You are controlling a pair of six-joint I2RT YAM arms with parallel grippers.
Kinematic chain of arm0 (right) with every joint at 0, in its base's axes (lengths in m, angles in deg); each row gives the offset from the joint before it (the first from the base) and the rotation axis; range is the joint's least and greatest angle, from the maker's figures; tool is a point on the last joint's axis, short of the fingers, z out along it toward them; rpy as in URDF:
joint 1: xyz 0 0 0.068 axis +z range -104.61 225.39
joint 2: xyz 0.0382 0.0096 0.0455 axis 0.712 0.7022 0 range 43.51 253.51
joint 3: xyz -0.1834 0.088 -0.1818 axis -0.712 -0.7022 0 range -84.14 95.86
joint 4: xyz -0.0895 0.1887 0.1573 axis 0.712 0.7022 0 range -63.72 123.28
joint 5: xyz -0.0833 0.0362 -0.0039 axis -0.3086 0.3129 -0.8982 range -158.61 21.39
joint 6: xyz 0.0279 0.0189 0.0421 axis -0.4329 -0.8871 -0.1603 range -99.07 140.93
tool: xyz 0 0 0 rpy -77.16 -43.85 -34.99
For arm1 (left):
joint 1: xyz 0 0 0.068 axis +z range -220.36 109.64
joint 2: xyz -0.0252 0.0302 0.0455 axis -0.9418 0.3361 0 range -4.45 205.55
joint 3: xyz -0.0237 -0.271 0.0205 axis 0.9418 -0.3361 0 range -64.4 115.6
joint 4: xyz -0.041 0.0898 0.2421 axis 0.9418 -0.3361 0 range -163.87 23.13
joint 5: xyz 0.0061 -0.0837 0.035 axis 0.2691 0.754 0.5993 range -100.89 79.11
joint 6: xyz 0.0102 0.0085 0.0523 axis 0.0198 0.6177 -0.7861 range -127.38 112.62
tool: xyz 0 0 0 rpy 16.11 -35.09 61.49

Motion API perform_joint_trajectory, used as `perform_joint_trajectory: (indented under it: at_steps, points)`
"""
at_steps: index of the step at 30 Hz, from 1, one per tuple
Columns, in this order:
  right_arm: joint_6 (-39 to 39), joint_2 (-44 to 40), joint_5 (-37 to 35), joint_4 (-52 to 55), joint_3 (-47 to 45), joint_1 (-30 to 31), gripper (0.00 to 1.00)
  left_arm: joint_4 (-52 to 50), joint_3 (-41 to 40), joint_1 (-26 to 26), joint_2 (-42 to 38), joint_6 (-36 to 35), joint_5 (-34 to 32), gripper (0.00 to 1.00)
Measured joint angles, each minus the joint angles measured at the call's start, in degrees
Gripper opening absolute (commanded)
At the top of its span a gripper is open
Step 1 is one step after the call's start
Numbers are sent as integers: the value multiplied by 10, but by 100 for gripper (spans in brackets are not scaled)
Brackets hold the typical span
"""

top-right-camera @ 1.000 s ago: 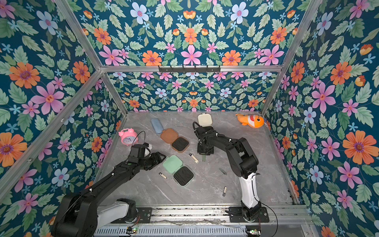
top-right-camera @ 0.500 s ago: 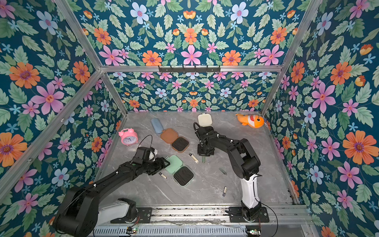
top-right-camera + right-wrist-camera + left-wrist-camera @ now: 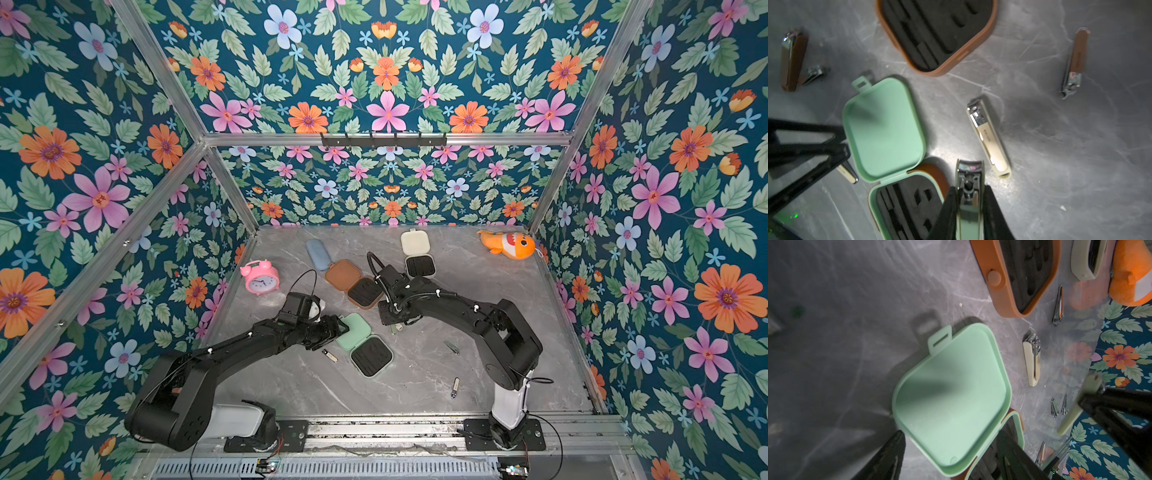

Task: Organize nail clipper sets
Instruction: Place the nail clipper in the storage box.

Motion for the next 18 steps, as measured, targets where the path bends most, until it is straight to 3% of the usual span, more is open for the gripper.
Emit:
perform_joint_trajectory:
  at_steps: [5, 11, 18]
  points:
    - [14, -21, 4, -47, -39, 38, 10, 29, 12, 0, 31, 12, 0, 70]
    - [8, -21, 5, -75, -45, 82, 10, -9, 40, 2, 7, -7, -22, 71]
    - [-35, 10, -24, -77, -18, 132, 10, -52, 43, 48, -25, -37, -47, 71]
